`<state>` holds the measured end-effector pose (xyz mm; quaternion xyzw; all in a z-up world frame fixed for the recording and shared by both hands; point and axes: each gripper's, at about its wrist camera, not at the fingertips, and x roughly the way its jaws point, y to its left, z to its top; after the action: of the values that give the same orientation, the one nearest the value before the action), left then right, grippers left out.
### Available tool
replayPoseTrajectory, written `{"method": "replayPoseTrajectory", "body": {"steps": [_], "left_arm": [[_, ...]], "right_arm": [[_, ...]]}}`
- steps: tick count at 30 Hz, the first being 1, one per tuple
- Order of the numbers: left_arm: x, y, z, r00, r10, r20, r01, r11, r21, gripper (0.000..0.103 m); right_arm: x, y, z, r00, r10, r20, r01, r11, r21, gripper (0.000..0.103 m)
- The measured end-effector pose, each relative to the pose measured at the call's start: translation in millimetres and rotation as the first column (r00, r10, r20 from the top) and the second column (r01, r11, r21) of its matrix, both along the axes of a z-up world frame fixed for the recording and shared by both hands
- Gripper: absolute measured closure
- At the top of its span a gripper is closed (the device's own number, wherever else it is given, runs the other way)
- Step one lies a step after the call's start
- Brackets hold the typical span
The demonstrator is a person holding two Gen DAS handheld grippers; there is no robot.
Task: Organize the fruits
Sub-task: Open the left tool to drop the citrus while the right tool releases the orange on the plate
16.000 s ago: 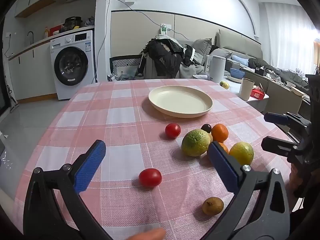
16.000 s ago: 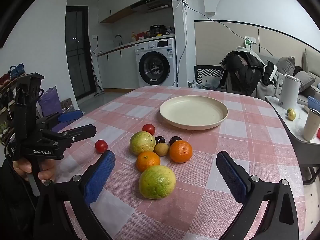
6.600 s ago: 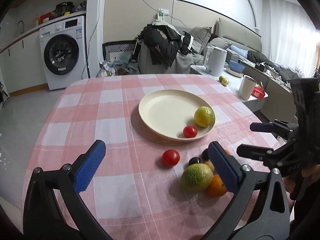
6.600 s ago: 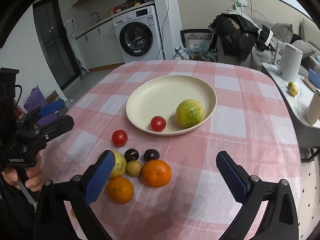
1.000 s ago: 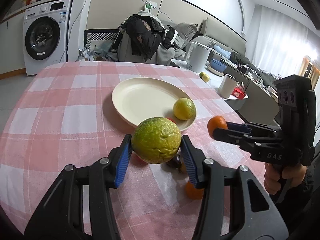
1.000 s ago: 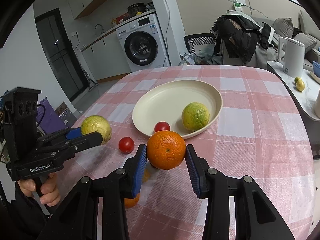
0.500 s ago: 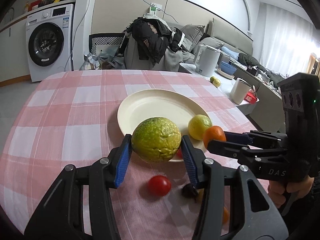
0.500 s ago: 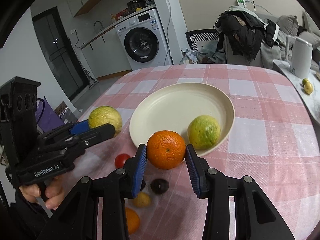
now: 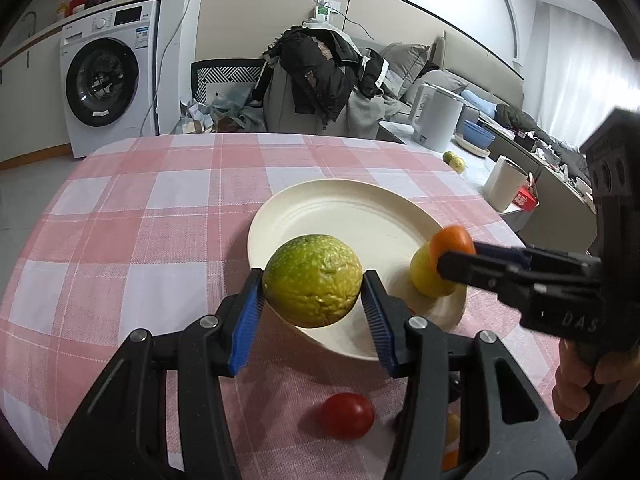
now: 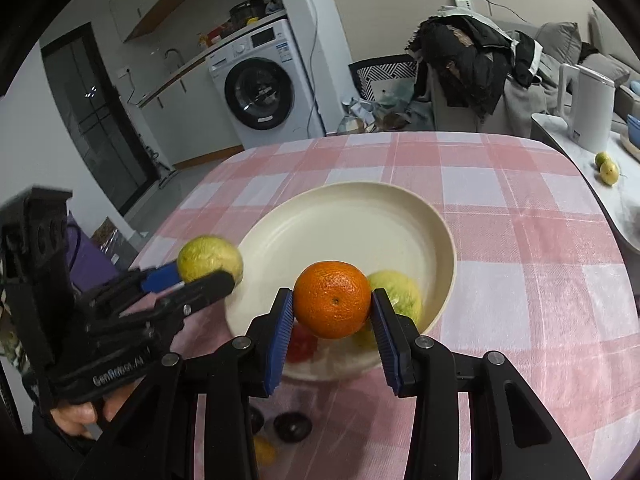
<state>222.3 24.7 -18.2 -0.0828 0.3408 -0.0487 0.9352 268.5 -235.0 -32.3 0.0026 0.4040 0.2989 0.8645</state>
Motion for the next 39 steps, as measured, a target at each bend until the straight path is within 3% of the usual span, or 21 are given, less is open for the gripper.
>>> {"method": "replayPoseTrajectory", "body": {"steps": [12,16,27,30,31,33,34,35,37,39], "left_arm": [[13,-9,-11,1.000,-0.016,-0.010,0.017,0.998,0.059,0.057],[13,-11,-10,1.000,-0.027,0.002,0.027,0.997,0.068,0.064],[8,-7,-8,1.000,-0.026,-0.018,0.027,0.998,0.049,0.064],[1,-3,-2,1.000,-0.024,-0.014,0.025,0.999,0.049,0.063],[-2,-3,0,1.000,-0.021,-0.010,0.022,0.999,0.048,0.061],[-11,0,5,1.000,-0.012,-0.004,0.012,0.999,0.046,0.045],[-16,0,8,1.000,-0.003,-0.001,0.003,0.999,0.047,0.028],[-23,2,11,1.000,0.012,0.012,-0.012,0.999,0.048,0.018],[-35,5,16,0.999,0.020,0.036,-0.022,0.998,0.053,0.017],[-45,6,20,0.999,0.018,0.042,-0.020,0.998,0.061,0.015]], "right_arm": [[23,13,4,1.000,-0.015,0.004,0.015,0.999,-0.042,0.063],[26,18,4,1.000,-0.013,0.008,0.013,0.998,-0.061,0.063],[30,25,-2,1.000,-0.011,0.016,0.012,0.994,-0.113,0.062],[22,21,4,0.999,-0.012,0.051,0.018,0.993,-0.116,0.056],[18,19,7,0.998,-0.010,0.061,0.017,0.994,-0.106,0.054],[12,14,10,0.998,-0.011,0.069,0.018,0.995,-0.095,0.053],[8,9,11,0.997,-0.014,0.072,0.021,0.996,-0.085,0.049],[4,5,12,0.997,-0.020,0.073,0.025,0.997,-0.077,0.045],[-3,-1,14,0.996,-0.038,0.076,0.044,0.996,-0.071,0.021],[-14,-7,17,0.995,-0.037,0.090,0.044,0.997,-0.069,0.014]]}}
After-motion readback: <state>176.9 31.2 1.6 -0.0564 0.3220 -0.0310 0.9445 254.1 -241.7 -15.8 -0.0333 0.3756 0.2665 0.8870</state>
